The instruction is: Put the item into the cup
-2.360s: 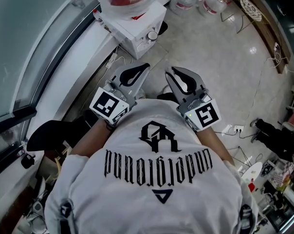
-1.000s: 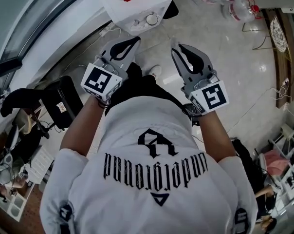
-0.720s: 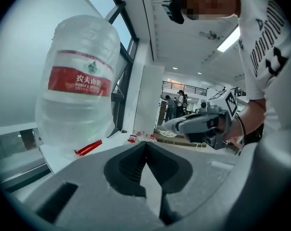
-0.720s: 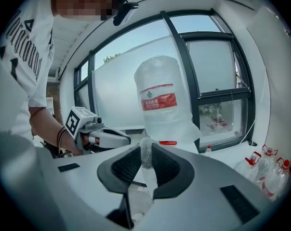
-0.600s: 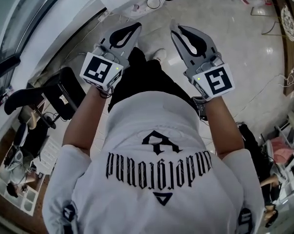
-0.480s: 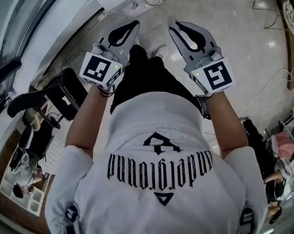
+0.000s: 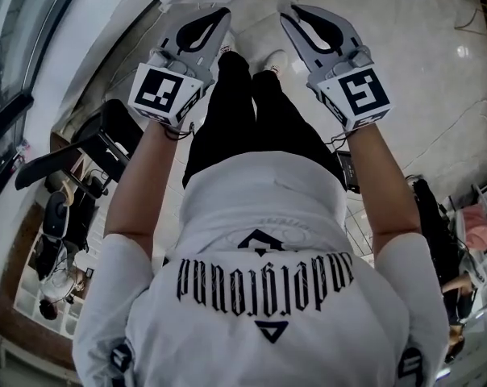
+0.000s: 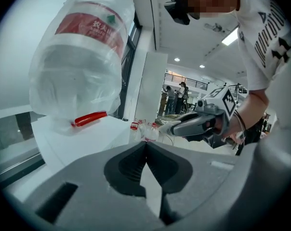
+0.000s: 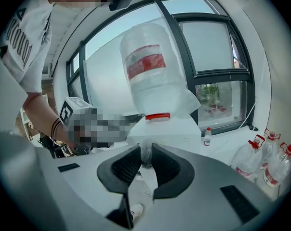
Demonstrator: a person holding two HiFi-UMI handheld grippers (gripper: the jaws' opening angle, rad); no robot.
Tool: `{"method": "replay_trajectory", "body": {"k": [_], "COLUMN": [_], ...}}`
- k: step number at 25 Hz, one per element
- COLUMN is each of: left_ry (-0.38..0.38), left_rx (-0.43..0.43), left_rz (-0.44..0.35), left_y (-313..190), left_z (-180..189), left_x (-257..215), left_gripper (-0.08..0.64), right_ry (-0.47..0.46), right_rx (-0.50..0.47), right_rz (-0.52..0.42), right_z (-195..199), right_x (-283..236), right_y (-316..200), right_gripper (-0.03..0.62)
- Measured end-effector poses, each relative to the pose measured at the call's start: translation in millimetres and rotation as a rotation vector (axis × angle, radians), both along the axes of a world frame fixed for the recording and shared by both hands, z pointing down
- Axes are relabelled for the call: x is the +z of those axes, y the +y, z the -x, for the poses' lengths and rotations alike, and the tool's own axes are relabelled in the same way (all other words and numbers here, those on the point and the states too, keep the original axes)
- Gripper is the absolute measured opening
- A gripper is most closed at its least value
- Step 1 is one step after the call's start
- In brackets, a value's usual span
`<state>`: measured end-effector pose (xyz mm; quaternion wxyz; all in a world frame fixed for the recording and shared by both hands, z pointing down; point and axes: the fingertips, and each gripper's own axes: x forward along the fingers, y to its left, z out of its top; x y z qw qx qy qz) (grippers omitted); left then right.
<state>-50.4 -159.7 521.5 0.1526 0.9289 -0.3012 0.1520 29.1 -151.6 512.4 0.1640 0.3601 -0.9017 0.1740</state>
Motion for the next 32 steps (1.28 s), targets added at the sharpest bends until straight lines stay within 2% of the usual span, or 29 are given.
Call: {"method": "replay_trajectory", "body": {"k": [11, 18, 32], "left_ry": [-0.010, -0.037, -0.083], "left_rx": [0.040, 0.061, 0.053], "left_rz": [0.030, 0.071, 0.079], "left_y": [-25.5, -34.0, -49.5], "left_z": [-34.6, -40.3, -54.4], "left_x": [50.2, 90.8, 146.4], "left_gripper": [0.012, 0.012, 0.012], "right_ry": [0.013, 0.056, 0.113], "right_rx": [0.017, 0.003, -0.018], "right_rz": [0.044, 0.069, 0.121], "right_z": [-0.2, 3.8, -6.1], "right_x": [55.7, 104.8, 198.3], "right_y": [-31.6, -45.7, -64.6], "right_gripper": [0.069, 0.069, 0.069]}}
